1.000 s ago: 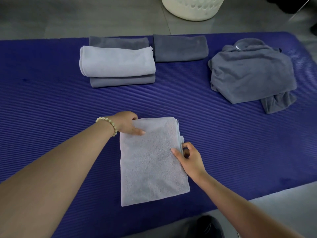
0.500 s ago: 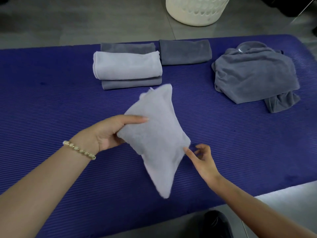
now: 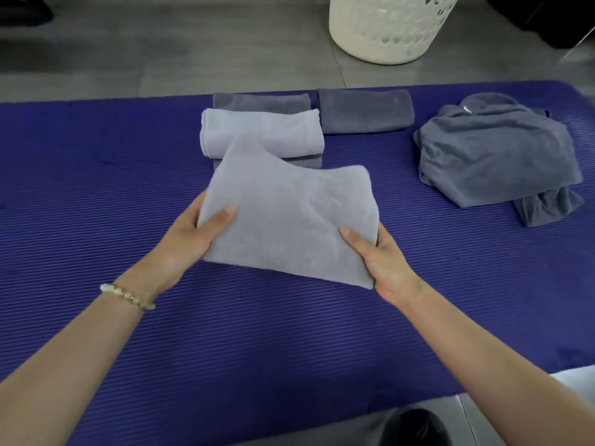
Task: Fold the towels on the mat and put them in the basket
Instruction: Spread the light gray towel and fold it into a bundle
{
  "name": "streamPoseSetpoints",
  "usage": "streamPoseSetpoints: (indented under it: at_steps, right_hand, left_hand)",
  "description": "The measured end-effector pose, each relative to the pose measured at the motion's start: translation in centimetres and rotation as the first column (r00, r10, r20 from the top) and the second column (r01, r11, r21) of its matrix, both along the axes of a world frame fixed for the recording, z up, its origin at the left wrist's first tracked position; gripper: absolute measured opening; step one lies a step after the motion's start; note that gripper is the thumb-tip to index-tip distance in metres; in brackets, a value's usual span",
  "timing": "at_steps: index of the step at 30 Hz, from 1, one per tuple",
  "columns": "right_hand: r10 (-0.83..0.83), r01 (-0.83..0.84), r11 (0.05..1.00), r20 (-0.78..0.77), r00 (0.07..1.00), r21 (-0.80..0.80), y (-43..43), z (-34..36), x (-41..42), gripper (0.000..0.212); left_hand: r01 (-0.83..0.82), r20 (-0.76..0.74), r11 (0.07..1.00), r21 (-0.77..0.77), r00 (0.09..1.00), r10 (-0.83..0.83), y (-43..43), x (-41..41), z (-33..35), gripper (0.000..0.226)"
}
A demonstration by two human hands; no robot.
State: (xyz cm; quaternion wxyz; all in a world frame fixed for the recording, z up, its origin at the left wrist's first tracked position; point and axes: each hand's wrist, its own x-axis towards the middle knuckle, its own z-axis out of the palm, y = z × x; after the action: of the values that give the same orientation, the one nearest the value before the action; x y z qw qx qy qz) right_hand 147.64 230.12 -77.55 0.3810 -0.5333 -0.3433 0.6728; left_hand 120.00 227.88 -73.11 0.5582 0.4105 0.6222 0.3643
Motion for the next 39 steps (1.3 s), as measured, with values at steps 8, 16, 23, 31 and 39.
streamPoseSetpoints:
  at_steps: [8, 16, 23, 31, 39]
  right_hand:
    - [-0.005, -0.106, 0.988, 0.696, 0.718, 0.116, -4.6, -7.5, 1.6, 0.052]
    - [0.254, -0.928, 0.373, 0.96, 0.114, 0.011, -5.5, -9.1, 0.7, 0.074]
    - [0.187, -0.935, 0.346, 0.982, -0.007, -0.073, -4.5, -10.4, 0.0, 0.081]
    - [0.365, -0.903, 0.419, 0.929, 0.069, -0.097, -1.7, -6.1, -0.2, 0.047]
    - [0.94, -0.804, 0.262, 0.331, 0.086, -0.534, 1.1, -2.7, -0.6, 0.021]
  left_hand:
    - [0.193, -0.627, 0.965, -0.175, 0.734, -0.261, -6.9, -0.8, -10.6, 0.096]
    - [0.75, -0.919, 0.625, -0.219, 0.056, -0.39, -6.4, 0.7, -14.0, 0.087]
    - [0.641, -0.889, 0.65, -0.408, -0.118, -0.442, -4.6, 2.4, -13.3, 0.089]
    - [0.665, -0.753, 0.615, -0.424, 0.119, -0.648, -1.8, 2.5, -8.4, 0.055]
    - [0.658, -0.295, 0.397, -0.64, 0.267, -0.918, -0.6, -0.3, -8.1, 0.067]
